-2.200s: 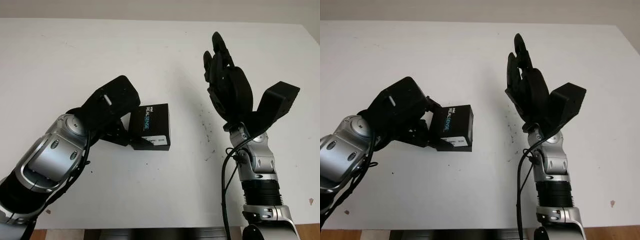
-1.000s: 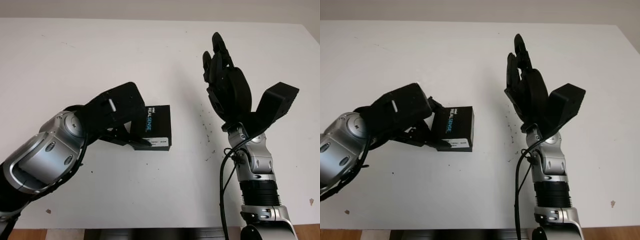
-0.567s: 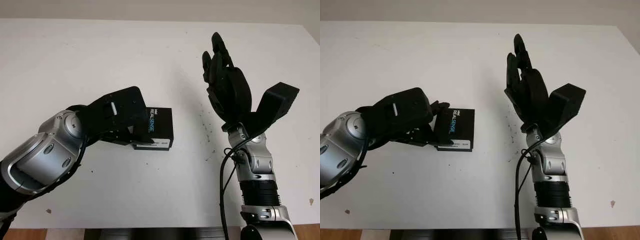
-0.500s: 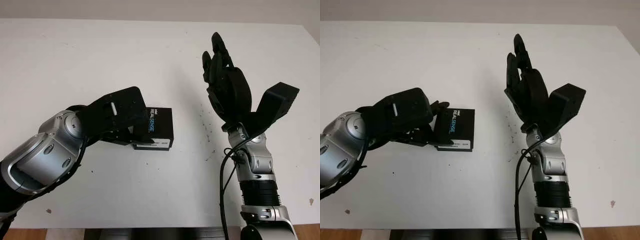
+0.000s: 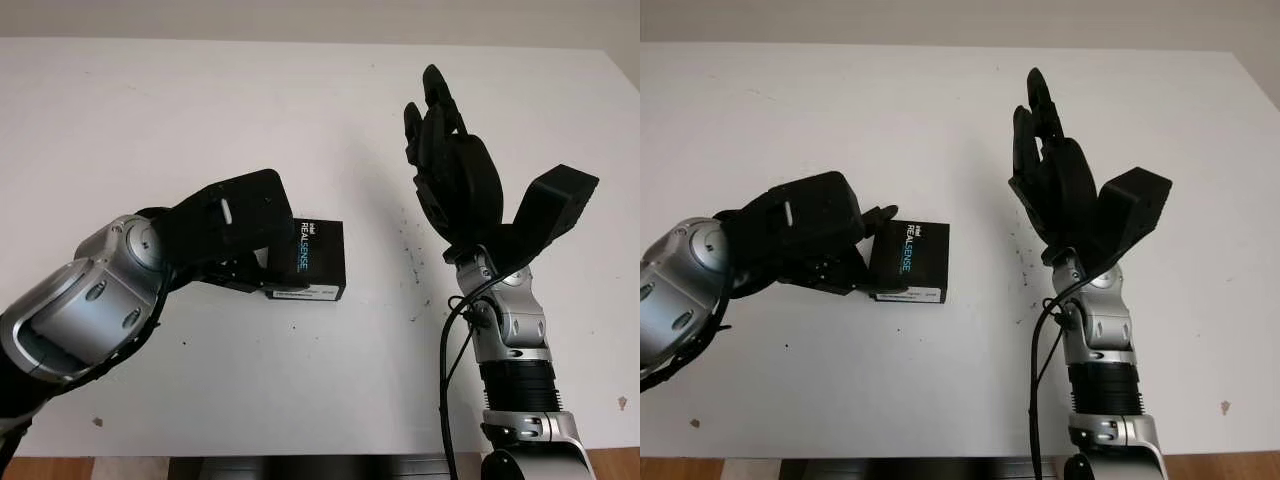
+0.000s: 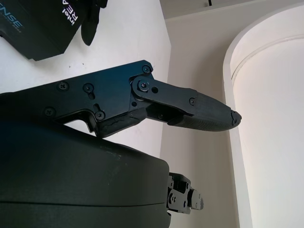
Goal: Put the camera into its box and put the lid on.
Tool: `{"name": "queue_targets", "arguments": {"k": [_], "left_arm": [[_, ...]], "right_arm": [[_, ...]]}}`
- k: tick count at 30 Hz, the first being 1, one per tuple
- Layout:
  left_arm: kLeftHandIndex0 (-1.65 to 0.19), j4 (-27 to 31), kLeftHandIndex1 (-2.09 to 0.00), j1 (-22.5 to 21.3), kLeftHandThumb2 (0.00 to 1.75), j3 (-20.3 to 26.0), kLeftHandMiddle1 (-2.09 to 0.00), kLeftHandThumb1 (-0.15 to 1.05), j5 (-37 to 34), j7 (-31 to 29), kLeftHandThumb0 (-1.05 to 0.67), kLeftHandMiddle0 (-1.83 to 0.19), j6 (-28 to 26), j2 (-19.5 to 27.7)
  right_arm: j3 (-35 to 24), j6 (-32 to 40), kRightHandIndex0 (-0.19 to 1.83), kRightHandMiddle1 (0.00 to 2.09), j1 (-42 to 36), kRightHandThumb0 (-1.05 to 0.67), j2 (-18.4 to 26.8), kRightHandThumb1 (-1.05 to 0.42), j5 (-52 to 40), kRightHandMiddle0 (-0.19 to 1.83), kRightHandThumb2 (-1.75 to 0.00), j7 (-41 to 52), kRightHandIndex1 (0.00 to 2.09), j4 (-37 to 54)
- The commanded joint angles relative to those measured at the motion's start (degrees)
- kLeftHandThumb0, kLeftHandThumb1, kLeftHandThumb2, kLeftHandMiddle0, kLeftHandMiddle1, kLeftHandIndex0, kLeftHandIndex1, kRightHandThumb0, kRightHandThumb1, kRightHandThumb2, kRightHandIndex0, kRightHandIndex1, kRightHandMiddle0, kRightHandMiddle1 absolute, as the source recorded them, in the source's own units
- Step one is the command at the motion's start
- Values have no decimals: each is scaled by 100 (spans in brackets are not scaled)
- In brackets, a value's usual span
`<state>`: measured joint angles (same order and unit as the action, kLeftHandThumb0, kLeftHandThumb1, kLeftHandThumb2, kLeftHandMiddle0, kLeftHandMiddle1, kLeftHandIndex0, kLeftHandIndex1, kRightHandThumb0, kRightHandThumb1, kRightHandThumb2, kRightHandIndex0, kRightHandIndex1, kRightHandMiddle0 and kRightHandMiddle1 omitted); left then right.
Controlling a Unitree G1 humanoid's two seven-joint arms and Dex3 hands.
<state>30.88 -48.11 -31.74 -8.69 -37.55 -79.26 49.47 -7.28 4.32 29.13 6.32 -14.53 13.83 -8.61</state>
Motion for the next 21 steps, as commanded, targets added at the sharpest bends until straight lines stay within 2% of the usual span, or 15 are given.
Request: {"name": "queue_targets", "arguments": {"k": [1, 16, 21], "left_arm": [[19, -33, 0, -45, 26, -400, 0, 105, -181, -231, -64, 19, -205, 164], [19, -35, 0, -586, 37, -1292, 0, 105, -334, -718, -70, 19, -243, 992], [19, -138, 0, -297, 38, -984, 0, 105, -405, -668, -70, 19, -290, 1181]], "right_arm": [[-28, -48, -12, 7, 68, -72, 25, -105, -21, -10, -67, 4, 6, -2], [-64, -97, -12, 7, 93, -73, 76, -105, -49, -11, -64, 117, 5, -7], [-28, -111, -13, 7, 73, -73, 116, -105, 37, -10, -65, 116, 5, 27]]}}
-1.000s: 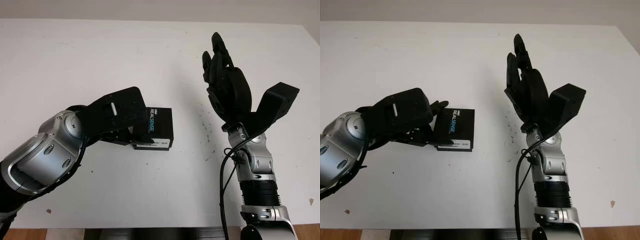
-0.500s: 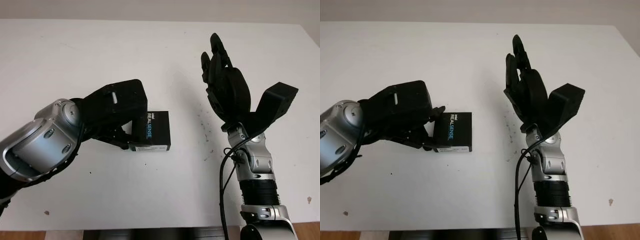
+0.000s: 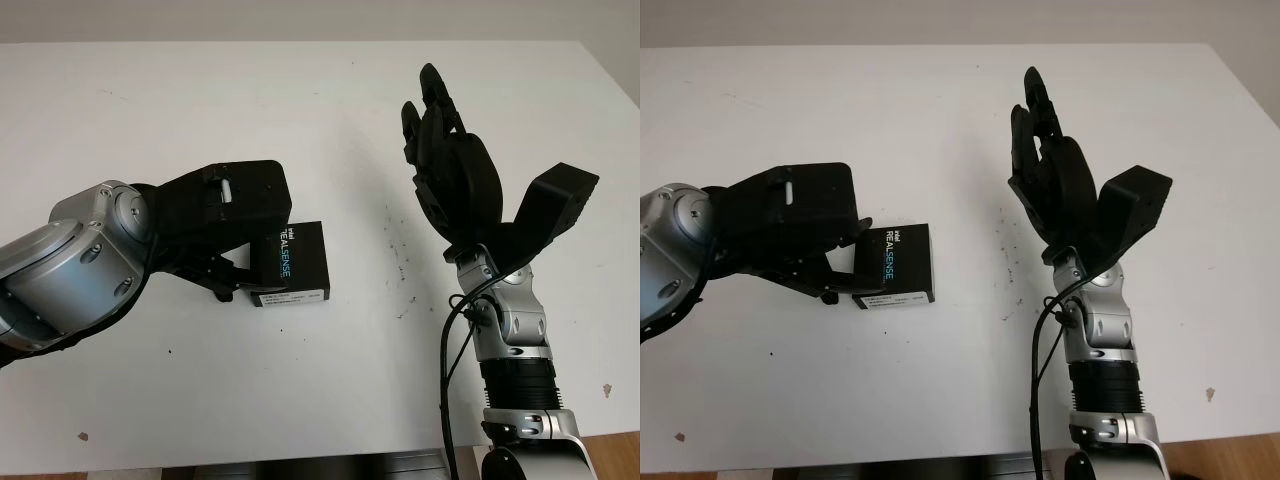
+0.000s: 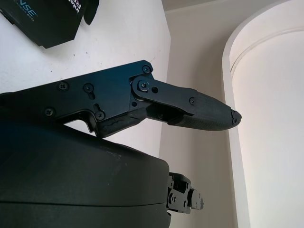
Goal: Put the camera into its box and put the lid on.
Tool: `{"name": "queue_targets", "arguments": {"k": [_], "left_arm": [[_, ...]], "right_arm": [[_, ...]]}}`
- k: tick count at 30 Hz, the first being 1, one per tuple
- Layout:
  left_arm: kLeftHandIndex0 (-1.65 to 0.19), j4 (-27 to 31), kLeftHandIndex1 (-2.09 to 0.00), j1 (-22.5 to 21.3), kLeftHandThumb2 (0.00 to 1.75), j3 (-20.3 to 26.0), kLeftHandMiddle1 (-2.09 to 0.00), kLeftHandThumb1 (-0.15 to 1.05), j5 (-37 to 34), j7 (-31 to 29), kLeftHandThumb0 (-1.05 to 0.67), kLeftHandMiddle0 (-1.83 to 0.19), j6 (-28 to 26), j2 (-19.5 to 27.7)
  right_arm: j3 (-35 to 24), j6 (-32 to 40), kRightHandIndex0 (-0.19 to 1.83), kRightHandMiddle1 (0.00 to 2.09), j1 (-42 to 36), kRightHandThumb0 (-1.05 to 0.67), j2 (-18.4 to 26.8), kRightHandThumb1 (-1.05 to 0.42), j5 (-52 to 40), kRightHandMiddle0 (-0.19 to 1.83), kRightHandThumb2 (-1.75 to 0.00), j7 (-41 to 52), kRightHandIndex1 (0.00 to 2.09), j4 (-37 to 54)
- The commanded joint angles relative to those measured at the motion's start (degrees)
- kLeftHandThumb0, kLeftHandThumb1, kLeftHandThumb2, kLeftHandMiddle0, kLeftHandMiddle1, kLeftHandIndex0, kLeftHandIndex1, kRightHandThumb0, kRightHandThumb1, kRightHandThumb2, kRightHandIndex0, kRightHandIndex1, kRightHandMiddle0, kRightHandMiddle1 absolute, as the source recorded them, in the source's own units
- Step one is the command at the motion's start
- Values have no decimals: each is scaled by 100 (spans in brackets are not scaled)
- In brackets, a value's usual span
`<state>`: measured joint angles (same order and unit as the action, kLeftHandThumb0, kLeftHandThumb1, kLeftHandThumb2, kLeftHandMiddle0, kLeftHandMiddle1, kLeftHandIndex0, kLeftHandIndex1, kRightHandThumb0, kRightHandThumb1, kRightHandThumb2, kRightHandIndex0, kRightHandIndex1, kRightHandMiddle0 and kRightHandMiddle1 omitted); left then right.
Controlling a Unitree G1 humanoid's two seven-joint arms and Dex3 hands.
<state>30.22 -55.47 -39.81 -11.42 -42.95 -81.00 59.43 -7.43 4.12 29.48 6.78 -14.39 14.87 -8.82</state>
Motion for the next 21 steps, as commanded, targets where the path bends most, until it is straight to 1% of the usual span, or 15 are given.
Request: {"name": "queue_targets", "arguments": {"k": [1, 3, 5, 6, 9, 12, 14, 16, 18, 20, 21], "left_arm": [[19, -122, 0, 525, 42, -55, 0, 105, -138, -97, -72, 19, -106, 208], [19, -202, 0, 740, 49, 296, 0, 105, -169, -43, -73, 19, -36, 239], [19, -423, 0, 1131, 53, 1015, 0, 105, -253, 50, -74, 19, 84, 186], [19, -508, 0, 1243, 54, 1259, 0, 105, -274, 84, -75, 19, 116, 192], [19, -639, 0, 1461, 59, 1733, 0, 105, -275, 148, -79, 19, 209, 315], [19, -741, 0, 1898, 64, 2260, 0, 105, -242, 176, -79, 19, 580, 445], [19, -867, 0, 2293, 65, 2731, 0, 105, -229, 260, -79, 19, 879, 462], [19, -967, 0, 2666, 64, 3271, 0, 105, -223, 455, -79, 19, 1133, 302], [19, -1019, 0, 2923, 62, 3694, 0, 105, -227, 666, -79, 19, 1319, 78], [19, -966, 0, 3130, 60, 4122, 0, 105, -174, 1076, -79, 19, 1486, -333], [19, -912, 0, 3265, 59, 4374, 0, 105, -147, 1316, -78, 19, 1699, -609]], "right_arm": [[-4, -100, -13, 7, 36, -73, 73, -105, 30, -11, -65, 23, 5, 46], [10, -125, -14, 6, 33, -73, 66, -105, 49, -11, -66, 22, 5, 40], [35, -131, -14, 6, 30, -73, 66, -105, 70, -11, -67, 26, 5, 40], [37, -100, -14, 6, 26, -73, 57, -105, 62, -11, -67, 18, 5, 55], [33, -38, -14, 6, 34, -73, 46, -105, 19, -12, -67, 37, 5, 53], [23, -44, -14, 6, 38, -73, 63, -105, 3, -12, -67, 64, 5, 19], [15, -107, -13, 6, 40, -72, 64, -105, 4, -11, -67, 91, 5, -23], [13, -134, -13, 6, 48, -72, 76, -105, 15, -11, -67, 118, 5, -62], [7, -142, -14, 6, 48, -73, 83, -105, 21, -11, -67, 128, 5, -86], [28, -141, -14, 6, 28, -73, 87, -105, 79, -11, -67, 87, 5, -56], [45, -142, -14, 6, 9, -73, 88, -105, 117, -11, -67, 63, 5, -25]]}}
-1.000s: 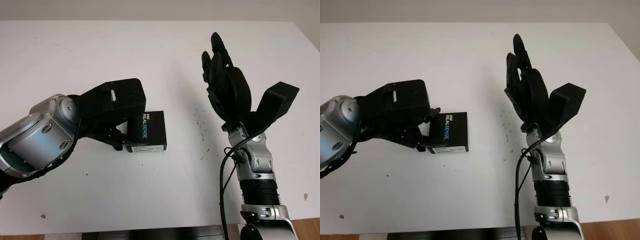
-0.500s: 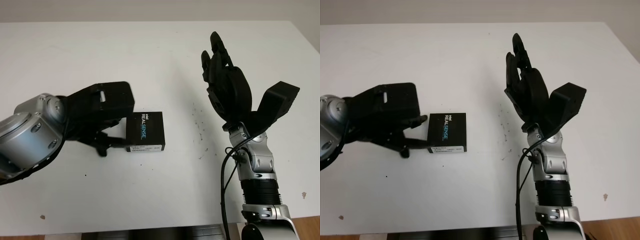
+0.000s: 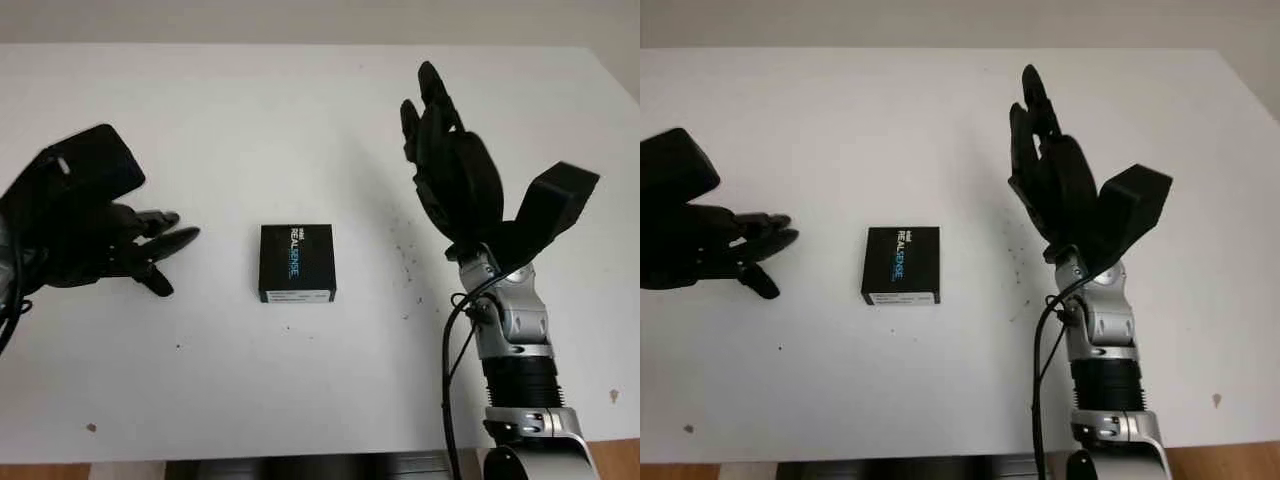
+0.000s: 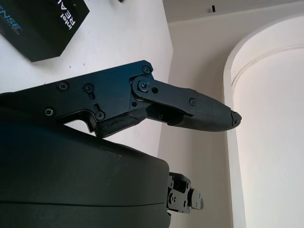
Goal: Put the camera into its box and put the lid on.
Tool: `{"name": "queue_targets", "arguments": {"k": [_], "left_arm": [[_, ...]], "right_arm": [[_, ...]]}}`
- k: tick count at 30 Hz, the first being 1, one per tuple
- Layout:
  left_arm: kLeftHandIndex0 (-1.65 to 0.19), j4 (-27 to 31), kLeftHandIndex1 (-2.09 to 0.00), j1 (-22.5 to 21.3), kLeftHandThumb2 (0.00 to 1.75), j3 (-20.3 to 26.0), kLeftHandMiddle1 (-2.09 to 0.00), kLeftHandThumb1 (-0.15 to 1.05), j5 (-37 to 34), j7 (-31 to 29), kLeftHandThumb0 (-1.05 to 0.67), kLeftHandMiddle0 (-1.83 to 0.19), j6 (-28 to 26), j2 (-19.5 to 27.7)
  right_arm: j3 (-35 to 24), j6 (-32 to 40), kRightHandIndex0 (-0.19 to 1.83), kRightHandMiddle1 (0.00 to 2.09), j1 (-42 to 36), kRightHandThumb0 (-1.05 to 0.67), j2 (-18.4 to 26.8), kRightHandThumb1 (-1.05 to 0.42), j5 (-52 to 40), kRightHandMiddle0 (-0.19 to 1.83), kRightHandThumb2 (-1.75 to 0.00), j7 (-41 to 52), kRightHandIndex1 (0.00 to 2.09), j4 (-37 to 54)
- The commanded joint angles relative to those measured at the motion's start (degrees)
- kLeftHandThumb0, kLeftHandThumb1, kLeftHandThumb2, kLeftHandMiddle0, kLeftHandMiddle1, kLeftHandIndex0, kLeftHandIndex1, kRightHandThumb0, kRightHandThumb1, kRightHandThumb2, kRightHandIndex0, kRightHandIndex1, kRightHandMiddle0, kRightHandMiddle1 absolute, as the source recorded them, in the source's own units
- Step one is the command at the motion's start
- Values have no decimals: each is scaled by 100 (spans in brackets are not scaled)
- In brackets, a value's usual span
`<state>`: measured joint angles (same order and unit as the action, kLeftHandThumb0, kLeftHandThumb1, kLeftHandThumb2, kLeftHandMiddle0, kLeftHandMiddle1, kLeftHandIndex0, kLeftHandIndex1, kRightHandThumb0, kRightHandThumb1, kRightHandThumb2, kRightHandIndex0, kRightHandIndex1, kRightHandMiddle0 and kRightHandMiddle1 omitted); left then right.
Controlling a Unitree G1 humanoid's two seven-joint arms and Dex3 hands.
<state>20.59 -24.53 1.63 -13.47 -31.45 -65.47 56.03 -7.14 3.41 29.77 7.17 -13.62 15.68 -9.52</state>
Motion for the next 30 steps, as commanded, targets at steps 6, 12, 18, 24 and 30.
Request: {"name": "queue_targets", "arguments": {"k": [6, 12, 18, 24, 30], "left_arm": [[19, -47, 0, 704, 59, 1085, 0, 105, 328, 1811, -71, 19, 2254, -2199], [19, -779, 0, 828, 63, 863, 0, 105, 969, 2705, -71, 19, 4791, -3280], [19, -1589, 0, 562, 65, 750, 0, 105, 1211, 3203, -77, 19, 6275, -4039], [19, -2076, 0, 335, 67, 711, 0, 105, 1275, 3263, -82, 19, 6751, -4266], [19, -2283, 0, 211, 65, 736, 0, 105, 1060, 3138, -82, 19, 6919, -4406]], "right_arm": [[96, -61, -16, 5, -127, -73, 42, -105, 217, -14, -68, -102, 4, 189], [143, -39, -19, 4, -197, -75, 69, -105, 246, -18, -69, -72, 1, 203], [147, -170, -19, 0, -271, -76, 21, -105, 290, -19, -70, -153, 0, 172], [122, -240, -19, 0, -306, -77, 5, -105, 317, -19, -69, -231, 0, 84], [101, -162, -19, 0, -339, -77, -18, -105, 323, -19, -69, -392, 0, 95]]}}
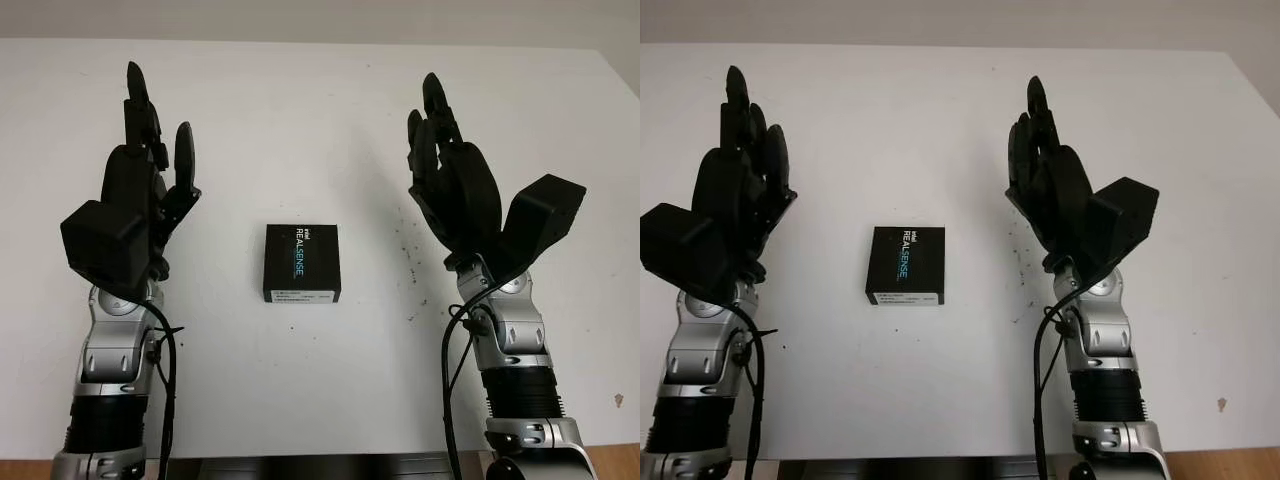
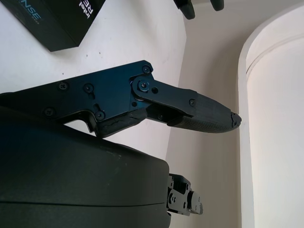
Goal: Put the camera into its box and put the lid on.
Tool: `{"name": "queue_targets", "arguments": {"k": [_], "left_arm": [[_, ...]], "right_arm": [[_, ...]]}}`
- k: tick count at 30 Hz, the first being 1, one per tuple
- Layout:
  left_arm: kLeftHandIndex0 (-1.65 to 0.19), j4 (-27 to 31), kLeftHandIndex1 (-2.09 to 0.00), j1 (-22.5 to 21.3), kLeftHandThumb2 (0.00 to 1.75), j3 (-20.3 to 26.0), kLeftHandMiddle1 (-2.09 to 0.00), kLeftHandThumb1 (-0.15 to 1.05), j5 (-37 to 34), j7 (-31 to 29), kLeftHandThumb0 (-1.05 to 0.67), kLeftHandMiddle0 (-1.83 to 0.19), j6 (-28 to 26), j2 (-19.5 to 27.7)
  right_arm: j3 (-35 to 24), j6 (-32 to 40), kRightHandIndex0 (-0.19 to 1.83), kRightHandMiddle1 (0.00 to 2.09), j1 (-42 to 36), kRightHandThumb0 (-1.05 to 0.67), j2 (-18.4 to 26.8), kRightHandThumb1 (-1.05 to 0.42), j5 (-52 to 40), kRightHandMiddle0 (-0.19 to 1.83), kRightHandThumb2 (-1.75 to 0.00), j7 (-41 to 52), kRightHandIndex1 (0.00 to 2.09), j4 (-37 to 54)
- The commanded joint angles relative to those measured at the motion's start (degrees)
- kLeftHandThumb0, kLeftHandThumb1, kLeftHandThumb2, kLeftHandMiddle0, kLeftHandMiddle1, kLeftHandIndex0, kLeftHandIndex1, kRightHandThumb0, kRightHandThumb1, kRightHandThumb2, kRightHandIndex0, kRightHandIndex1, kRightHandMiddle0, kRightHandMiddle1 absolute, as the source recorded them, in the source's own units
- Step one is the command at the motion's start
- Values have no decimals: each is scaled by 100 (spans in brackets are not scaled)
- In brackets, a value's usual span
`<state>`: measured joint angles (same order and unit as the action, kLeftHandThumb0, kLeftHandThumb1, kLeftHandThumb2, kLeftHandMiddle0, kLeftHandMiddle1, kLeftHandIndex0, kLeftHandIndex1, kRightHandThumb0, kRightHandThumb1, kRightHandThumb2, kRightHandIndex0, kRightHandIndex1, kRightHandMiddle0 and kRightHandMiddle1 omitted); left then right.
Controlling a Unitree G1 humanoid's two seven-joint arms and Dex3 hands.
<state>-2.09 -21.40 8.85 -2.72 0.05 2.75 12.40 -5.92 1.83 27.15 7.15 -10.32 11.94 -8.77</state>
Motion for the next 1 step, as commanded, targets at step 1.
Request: {"name": "queue_targets", "arguments": {"k": [1], "left_arm": [[19, -23, 0, -108, 64, 5, 0, 105, -8, -3, -82, 19, 123, -55]], "right_arm": [[-22, 4, -19, 0, -85, -78, -20, -105, -12, -19, -69, -30, 0, 21]]}}
